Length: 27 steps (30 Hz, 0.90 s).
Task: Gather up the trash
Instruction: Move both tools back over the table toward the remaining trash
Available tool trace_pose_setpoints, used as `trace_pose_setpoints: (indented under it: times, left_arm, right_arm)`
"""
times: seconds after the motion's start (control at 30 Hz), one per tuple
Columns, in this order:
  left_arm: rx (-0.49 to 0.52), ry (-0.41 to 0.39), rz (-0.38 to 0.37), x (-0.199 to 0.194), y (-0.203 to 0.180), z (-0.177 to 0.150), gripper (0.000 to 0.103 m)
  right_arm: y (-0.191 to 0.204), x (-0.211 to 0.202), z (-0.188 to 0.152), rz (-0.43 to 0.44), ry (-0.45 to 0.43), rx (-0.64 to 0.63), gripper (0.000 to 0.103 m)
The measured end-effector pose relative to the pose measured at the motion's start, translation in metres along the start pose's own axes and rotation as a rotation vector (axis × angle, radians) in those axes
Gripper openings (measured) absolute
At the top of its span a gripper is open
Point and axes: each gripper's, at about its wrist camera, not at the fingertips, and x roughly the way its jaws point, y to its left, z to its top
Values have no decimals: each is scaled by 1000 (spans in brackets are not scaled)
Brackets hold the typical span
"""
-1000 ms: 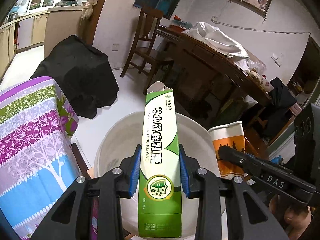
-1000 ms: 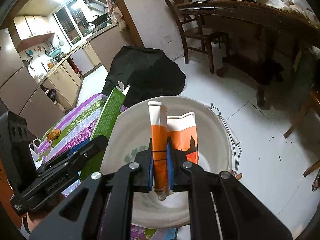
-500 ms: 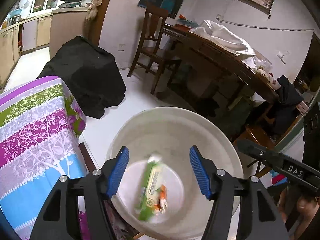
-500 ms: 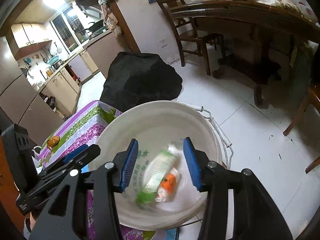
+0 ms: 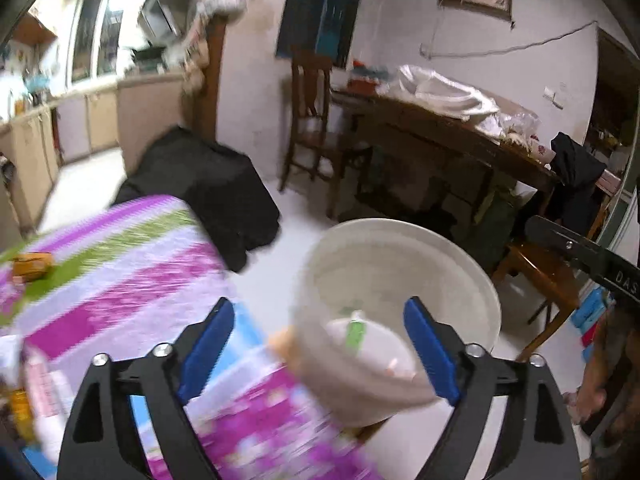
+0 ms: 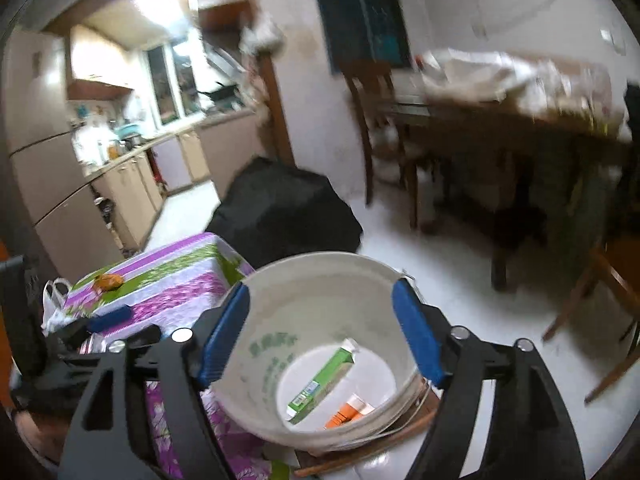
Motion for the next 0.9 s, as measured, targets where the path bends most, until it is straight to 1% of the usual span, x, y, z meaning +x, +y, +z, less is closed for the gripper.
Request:
trace_pose_setpoints:
  times: [0.03,0.1,0.17,0.2,0.23,0.27,0.3,0.33,0.37,0.4,0.43,0.47,0.5,0.6,0.63,0.7,0.73,0.77,0.83,0.87,0.9]
  left_arm:
    - [1,-22,32,-20,18,-11,92]
    - [-6,-48,102,-53,54,-29,93]
    - [-14,-72,207,-92,102,-52,96]
    - [-7,-72,239,-105,118,-60,97]
    - [12,-64,290,-127,148,-73,97]
    - [32,-53,316,-141,167,-82,98]
    - [70,-38,354,-157,191,-93,98]
    - [113,-24,410,-170,212,-103,98]
    - [150,-8,456,-178,226,-110,98]
    - [220,18,527,-187,242,-121,98]
    - [332,47,620,-193,254,-135,98]
    - [413,71,685,-195,265,-148,98]
    - [477,116,747,-194,276,-164,98]
    - [574,162,786,-187,288,-194,89]
    - [615,179,803,-181,289,-205,84]
    - [651,185,814,-173,295,-218,71]
    - [633,184,818,-170,300,-219,67]
    - [623,176,830,-169,305,-219,67]
    - [638,159,847,-164,308,-219,66]
    - [663,156,849,-161,308,-219,63]
    - [693,157,849,-152,300,-212,61]
  right_arm:
    - [10,-7,-9,24,-8,-26,75]
    - [29,-14,-30,91,3,-58,76]
    - [45,-14,-48,140,31,-84,76]
    - [53,-13,-58,165,47,-94,76]
    - [61,-10,-69,199,70,-103,76]
    - [69,-8,-79,220,89,-113,76]
    - [77,-5,-87,233,105,-126,76]
    - [86,-4,-93,245,118,-134,76]
    - [93,-1,-97,258,132,-138,76]
    - [99,3,-102,275,150,-136,76]
    - [104,4,-105,282,158,-133,76]
    - [111,5,-109,292,165,-132,76]
    - [118,7,-110,301,169,-130,76]
    - [134,6,-119,323,174,-125,76]
    - [141,8,-120,334,175,-123,76]
    - [153,9,-122,354,178,-126,76]
    - [158,8,-122,361,177,-131,76]
    - [164,7,-122,368,173,-135,76]
    - [173,4,-123,382,166,-142,76]
    - [177,4,-122,386,164,-148,76]
    - [179,4,-122,389,163,-158,76]
